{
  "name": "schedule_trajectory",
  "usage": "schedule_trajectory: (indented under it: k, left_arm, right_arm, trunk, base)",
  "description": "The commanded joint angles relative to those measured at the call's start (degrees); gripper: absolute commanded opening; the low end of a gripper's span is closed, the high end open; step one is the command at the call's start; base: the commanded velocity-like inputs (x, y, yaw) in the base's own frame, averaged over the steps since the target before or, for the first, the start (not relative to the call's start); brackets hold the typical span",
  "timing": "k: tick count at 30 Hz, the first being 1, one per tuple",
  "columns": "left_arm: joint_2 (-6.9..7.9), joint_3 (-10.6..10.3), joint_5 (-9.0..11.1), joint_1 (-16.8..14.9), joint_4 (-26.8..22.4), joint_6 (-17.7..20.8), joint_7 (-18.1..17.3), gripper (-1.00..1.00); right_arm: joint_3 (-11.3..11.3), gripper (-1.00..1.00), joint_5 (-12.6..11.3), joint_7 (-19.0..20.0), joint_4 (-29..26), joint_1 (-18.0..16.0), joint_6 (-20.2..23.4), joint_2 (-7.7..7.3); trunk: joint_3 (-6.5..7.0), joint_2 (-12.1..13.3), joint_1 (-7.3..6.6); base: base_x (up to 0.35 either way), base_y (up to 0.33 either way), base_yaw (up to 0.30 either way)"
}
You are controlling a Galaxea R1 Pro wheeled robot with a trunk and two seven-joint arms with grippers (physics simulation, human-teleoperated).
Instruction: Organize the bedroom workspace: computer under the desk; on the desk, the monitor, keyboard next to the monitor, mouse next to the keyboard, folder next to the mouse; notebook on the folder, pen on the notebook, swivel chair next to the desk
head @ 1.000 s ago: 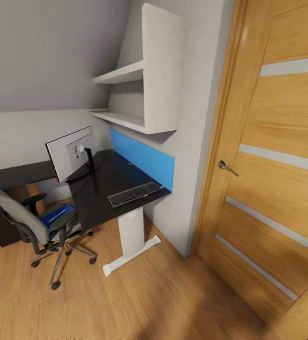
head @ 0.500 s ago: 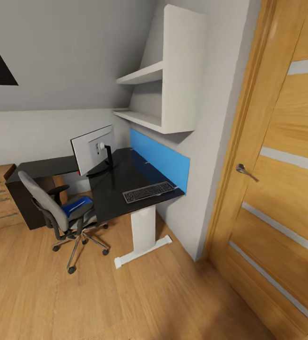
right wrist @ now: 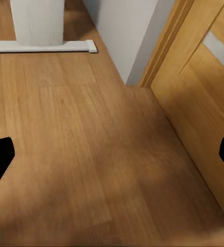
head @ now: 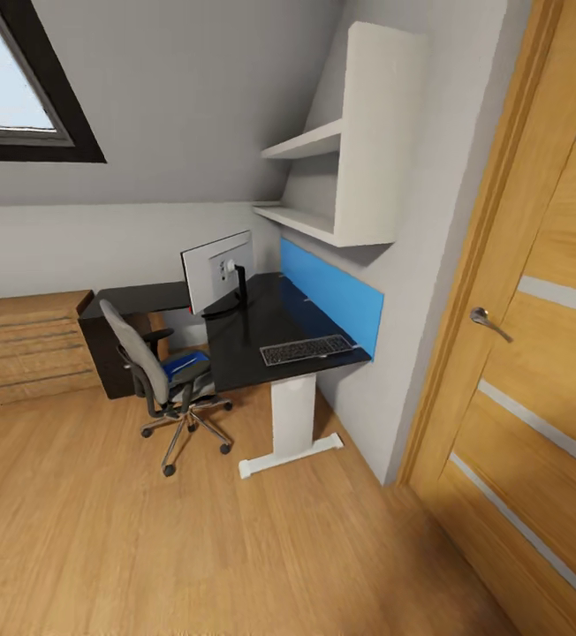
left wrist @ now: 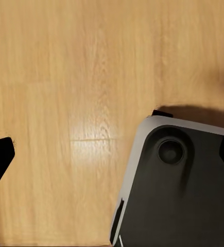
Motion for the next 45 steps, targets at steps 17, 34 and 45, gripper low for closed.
schedule_trajectory:
  k: [17,34,45]
  left_arm:
    - [-0.04,-0.3,0.1,0.0,-0.1,-0.2,0.2,1.0]
    - [0.08,-0.2,0.1,0.0,-0.1,-0.2,0.3,1.0]
    - [0.02,0.0,0.7,0.0,-0.3,-0.2,0.4,1.0]
  right_arm:
    - [0.3,1.0,0.4,-0.5,0.1,-0.1,0.1,-0.01]
    - [4.0,1.0,6.8,-0.4,2.0,-0.1,0.2,-0.17]
    - [3.9,1.0,7.0,-0.7,2.0,0.0,0.2,-0.05]
  trunk:
    - [-0.08,-0.1,0.0]
    - [-0.08,-0.1,0.0]
    - [-0.26,-0.5,0.22]
  base:
    - [-0.018,-0.001,0.28]
    - [-0.04,0.167,0.03]
    - [-0.002,0.005,0.208]
